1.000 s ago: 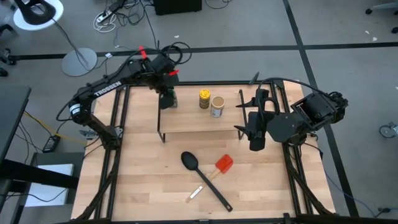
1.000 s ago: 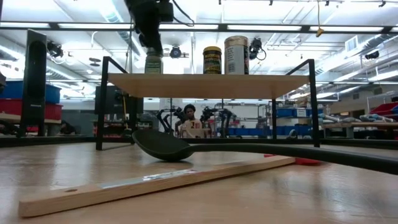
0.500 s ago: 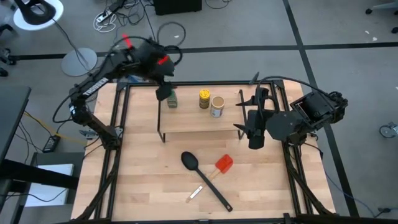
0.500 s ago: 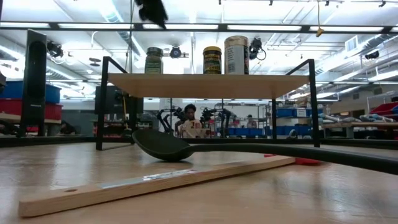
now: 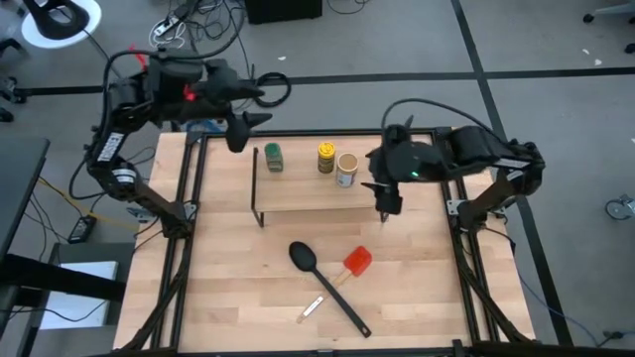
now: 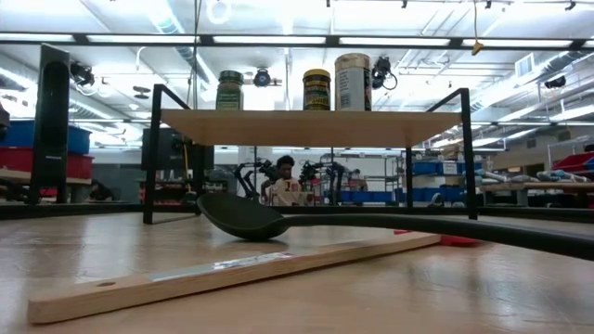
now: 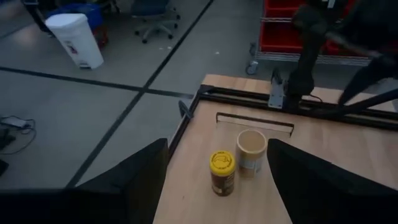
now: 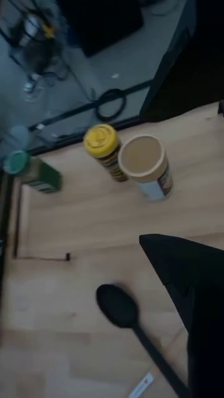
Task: Shelf spices
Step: Adjust the seasoning bottles on the shelf
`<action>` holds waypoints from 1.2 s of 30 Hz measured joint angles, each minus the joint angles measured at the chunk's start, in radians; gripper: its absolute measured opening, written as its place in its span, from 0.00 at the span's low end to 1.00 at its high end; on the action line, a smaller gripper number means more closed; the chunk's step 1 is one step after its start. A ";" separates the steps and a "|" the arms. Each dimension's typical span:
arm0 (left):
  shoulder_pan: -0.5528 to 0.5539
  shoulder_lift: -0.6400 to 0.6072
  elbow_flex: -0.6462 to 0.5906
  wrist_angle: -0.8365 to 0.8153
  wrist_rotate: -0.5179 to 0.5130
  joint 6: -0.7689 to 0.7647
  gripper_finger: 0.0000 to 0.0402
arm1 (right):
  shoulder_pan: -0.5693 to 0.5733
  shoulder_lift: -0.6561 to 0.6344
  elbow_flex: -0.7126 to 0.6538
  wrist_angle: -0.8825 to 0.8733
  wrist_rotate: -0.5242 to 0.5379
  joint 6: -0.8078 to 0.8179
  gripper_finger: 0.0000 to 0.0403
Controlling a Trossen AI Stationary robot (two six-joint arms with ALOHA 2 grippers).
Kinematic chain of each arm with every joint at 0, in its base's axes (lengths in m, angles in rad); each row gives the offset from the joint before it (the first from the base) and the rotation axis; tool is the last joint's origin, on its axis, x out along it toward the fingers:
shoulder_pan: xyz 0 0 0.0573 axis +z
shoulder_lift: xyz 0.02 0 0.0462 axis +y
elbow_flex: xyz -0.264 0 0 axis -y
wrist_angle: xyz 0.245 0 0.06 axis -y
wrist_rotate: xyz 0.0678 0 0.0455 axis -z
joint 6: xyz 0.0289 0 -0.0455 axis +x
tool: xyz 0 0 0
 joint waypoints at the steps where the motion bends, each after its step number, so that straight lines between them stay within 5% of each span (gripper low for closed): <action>1: -0.008 -0.006 -0.005 -0.004 -0.018 -0.002 0.70 | -0.022 0.000 -0.018 0.009 -0.019 -0.006 0.76; 20: -0.129 -0.016 -0.014 -0.116 -0.129 -0.071 0.70 | -0.387 0.001 -0.086 0.070 -0.344 -0.105 0.76; 36: -0.169 -0.016 -0.014 -0.136 -0.170 -0.077 0.70 | -0.438 0.000 -0.232 0.133 -0.444 -0.139 0.77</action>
